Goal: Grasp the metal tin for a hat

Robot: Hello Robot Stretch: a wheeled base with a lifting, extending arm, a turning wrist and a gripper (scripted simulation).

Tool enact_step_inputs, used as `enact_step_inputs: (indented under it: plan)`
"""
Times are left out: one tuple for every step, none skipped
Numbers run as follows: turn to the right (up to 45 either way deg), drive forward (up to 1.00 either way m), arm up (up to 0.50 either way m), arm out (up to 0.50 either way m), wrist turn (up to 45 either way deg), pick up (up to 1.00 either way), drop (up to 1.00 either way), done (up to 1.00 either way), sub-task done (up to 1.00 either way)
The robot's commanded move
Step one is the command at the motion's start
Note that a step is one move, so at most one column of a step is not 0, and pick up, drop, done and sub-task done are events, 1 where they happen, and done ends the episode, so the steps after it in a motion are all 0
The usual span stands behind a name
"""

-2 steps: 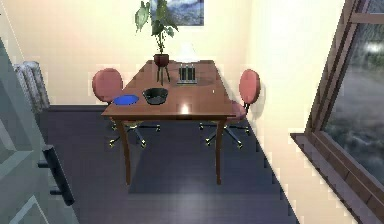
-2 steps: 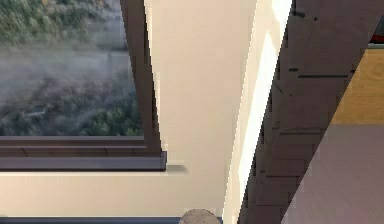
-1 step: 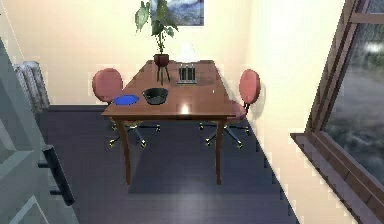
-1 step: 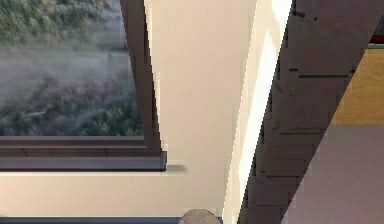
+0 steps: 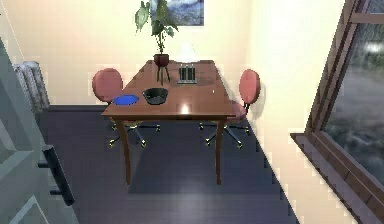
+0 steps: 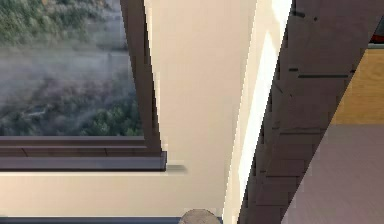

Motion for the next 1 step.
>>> enact_step_inputs:
  plan:
    - [0.0, 0.0, -0.3, 0.0, 0.0, 0.0, 0.0, 0.0, 0.0]
